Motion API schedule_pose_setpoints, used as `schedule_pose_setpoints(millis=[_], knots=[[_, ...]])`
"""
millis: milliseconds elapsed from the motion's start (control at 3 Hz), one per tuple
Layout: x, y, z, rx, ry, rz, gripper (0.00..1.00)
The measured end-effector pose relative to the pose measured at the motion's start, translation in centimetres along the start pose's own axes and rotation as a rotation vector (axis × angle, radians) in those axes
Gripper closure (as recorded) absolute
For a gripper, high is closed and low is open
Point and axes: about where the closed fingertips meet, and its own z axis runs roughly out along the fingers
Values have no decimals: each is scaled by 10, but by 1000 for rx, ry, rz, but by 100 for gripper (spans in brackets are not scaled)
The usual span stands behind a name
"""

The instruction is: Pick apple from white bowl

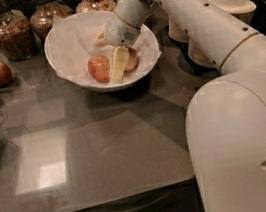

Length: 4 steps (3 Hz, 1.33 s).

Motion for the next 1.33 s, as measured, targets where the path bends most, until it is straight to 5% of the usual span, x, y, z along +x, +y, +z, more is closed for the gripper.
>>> schedule_pose_setpoints(millis=[667, 1333], knots=[[9, -1, 10, -15, -3, 25, 9], [10, -1, 12, -19, -5, 37, 51]])
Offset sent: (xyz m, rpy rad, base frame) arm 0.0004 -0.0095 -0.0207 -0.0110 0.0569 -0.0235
